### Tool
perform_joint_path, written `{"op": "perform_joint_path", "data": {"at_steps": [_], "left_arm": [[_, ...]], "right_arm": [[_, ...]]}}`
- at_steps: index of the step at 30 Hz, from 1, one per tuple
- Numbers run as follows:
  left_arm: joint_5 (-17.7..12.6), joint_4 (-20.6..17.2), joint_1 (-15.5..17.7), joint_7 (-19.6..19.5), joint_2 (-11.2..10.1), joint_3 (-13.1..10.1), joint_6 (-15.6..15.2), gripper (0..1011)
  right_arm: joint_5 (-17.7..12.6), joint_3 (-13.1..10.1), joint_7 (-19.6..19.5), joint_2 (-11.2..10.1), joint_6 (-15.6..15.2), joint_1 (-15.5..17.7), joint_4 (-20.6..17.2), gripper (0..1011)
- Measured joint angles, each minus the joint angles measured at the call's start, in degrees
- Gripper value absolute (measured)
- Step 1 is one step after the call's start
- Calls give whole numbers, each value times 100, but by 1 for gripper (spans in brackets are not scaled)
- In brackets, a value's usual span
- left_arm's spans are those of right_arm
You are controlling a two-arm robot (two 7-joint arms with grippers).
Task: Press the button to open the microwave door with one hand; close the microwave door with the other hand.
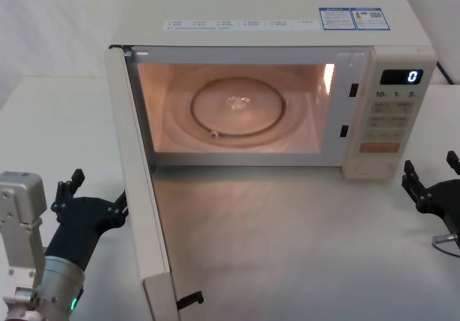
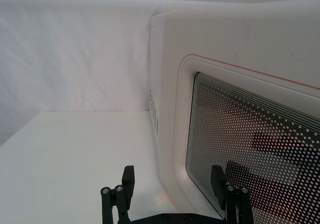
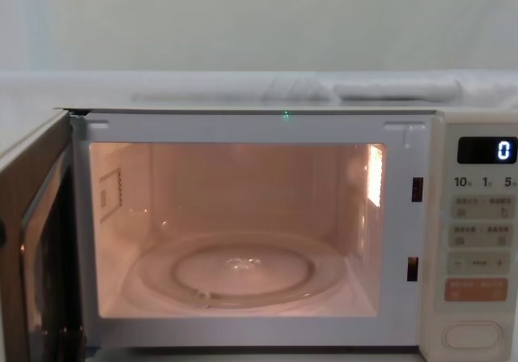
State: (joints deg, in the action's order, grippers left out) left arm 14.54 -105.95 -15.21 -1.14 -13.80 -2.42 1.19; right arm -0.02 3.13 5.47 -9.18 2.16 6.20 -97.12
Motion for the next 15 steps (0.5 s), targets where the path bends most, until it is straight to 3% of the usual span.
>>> {"op": "perform_joint_path", "data": {"at_steps": [8,15], "left_arm": [[0,0,0,0,0,0,0,1001],[0,0,0,0,0,0,0,1001]], "right_arm": [[0,0,3,0,0,0,0,982],[0,0,3,0,-1,0,0,1002]]}}
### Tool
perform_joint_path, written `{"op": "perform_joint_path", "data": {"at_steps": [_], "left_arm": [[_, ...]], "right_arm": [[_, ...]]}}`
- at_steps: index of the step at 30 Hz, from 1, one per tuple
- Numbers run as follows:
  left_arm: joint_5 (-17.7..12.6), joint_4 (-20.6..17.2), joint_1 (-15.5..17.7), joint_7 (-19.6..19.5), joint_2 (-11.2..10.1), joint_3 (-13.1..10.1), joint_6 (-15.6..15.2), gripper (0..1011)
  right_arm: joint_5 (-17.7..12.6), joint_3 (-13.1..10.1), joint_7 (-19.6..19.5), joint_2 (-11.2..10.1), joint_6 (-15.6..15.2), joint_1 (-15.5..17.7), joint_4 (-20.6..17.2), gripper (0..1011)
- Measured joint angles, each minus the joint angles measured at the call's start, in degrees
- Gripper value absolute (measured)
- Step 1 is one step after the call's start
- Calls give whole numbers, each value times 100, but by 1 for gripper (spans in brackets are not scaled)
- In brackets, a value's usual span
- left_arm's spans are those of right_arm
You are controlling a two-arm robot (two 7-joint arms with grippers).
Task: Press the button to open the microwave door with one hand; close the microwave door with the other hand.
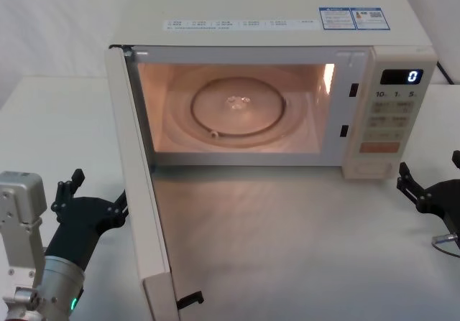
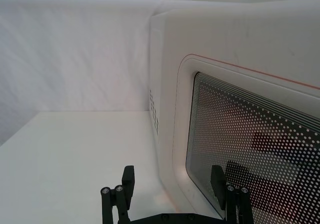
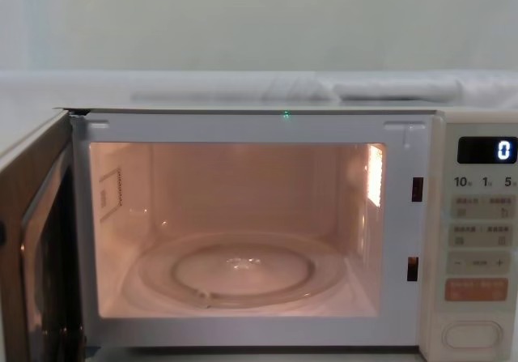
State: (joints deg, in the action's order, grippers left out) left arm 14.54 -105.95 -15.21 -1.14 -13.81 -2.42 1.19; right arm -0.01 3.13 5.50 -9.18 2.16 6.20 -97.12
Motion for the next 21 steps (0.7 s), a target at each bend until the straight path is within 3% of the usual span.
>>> {"op": "perform_joint_path", "data": {"at_steps": [21], "left_arm": [[0,0,0,0,0,0,0,1001]], "right_arm": [[0,0,0,0,0,0,0,1002]]}}
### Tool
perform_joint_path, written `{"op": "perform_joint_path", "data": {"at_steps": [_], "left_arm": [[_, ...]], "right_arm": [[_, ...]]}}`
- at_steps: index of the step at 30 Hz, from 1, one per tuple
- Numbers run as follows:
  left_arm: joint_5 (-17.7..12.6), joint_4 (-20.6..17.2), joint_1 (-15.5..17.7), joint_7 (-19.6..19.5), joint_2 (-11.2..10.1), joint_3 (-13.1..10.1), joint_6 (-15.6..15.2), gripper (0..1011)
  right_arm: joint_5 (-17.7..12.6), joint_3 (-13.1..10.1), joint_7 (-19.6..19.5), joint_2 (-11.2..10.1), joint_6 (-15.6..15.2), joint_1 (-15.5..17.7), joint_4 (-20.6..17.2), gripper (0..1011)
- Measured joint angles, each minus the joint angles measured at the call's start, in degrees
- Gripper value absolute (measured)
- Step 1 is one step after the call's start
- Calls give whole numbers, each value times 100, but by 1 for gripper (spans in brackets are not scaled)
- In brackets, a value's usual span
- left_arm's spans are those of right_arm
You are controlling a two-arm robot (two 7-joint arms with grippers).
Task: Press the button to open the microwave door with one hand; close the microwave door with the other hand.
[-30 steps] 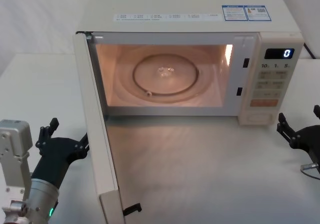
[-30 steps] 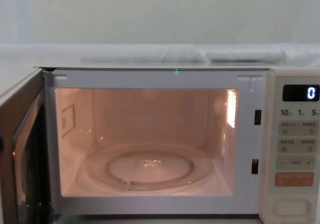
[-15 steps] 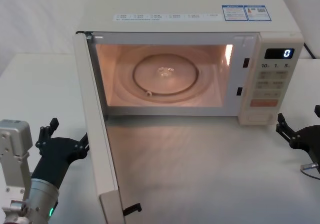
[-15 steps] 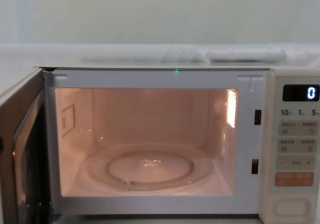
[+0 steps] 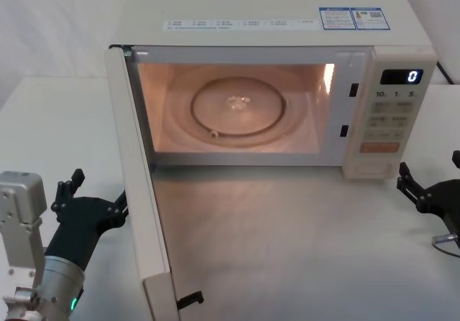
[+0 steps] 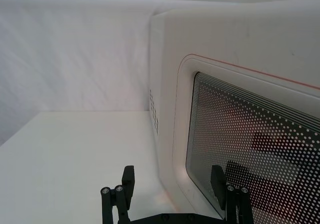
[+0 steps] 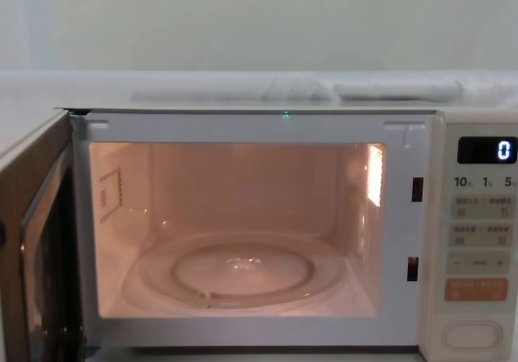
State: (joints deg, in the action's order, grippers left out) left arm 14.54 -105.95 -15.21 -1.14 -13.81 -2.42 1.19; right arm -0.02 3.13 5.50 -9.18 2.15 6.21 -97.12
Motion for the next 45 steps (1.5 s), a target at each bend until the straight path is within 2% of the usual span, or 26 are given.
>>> {"op": "perform_joint_path", "data": {"at_steps": [23,26,30,33,34,37,38,43,45], "left_arm": [[0,0,0,0,0,0,0,1001],[0,0,0,0,0,0,0,970],[0,0,0,0,0,0,0,891],[0,0,0,0,0,0,0,792],[0,0,0,0,0,0,0,792],[0,0,0,0,0,0,0,653],[0,0,0,0,0,0,0,653],[0,0,0,0,0,0,0,472],[0,0,0,0,0,0,0,429]], "right_arm": [[0,0,0,0,0,0,0,1002],[0,0,0,0,0,0,0,1002],[0,0,0,0,0,0,0,1002],[0,0,0,0,0,0,0,1002],[0,0,0,0,0,0,0,1002],[0,0,0,0,0,0,0,1002],[0,0,0,0,0,0,0,1002],[0,0,0,0,0,0,0,1002],[0,0,0,0,0,0,0,1002]]}}
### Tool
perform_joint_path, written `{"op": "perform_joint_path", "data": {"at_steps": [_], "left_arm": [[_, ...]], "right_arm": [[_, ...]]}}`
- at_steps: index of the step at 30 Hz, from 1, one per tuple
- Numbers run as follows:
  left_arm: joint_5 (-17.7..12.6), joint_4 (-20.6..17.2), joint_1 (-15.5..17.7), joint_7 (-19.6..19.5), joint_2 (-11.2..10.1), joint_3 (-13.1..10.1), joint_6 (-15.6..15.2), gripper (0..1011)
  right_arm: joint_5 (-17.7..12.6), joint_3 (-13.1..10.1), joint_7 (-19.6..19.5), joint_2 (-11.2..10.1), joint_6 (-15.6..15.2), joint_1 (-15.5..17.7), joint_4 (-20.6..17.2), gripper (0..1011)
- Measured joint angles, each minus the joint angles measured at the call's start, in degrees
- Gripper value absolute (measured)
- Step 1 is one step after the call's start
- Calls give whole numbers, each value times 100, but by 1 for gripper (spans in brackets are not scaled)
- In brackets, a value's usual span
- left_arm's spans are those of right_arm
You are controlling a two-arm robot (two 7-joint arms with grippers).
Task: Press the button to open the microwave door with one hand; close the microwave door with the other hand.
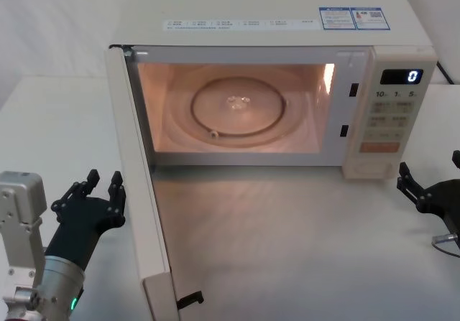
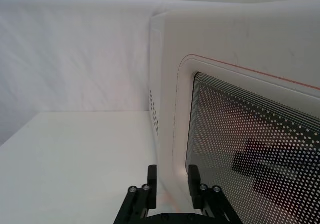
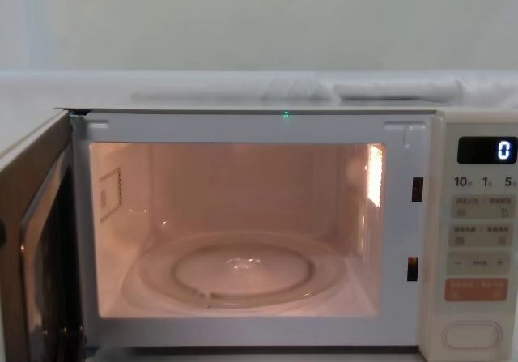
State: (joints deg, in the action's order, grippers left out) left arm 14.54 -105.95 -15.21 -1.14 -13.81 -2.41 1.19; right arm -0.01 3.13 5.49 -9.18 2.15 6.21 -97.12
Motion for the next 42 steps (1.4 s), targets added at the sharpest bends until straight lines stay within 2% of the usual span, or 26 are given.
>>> {"op": "perform_joint_path", "data": {"at_steps": [2,4,5,7,8,10,12,14,32,36,42], "left_arm": [[0,0,0,0,0,0,0,342],[0,0,0,0,0,0,0,300],[0,0,0,0,0,0,0,240],[0,0,0,0,0,0,0,210],[0,0,0,0,0,0,0,141],[0,0,0,0,0,0,0,104],[0,0,0,0,0,0,0,26],[0,0,0,0,0,0,0,0],[-44,4,12,-18,40,35,-1,0],[-16,-8,-6,-181,49,149,0,0],[145,-109,-98,-483,-54,377,-35,0]], "right_arm": [[0,0,0,0,0,0,0,1002],[0,0,0,0,0,0,0,1002],[0,0,0,0,0,0,0,1002],[0,0,0,0,0,0,0,1002],[0,0,0,0,0,0,0,1002],[0,0,0,0,0,0,0,1002],[0,0,0,0,0,0,0,1002],[0,0,0,0,0,0,0,1002],[0,0,0,0,0,0,0,1002],[0,0,0,0,0,0,0,1002],[0,0,0,0,0,0,0,1002]]}}
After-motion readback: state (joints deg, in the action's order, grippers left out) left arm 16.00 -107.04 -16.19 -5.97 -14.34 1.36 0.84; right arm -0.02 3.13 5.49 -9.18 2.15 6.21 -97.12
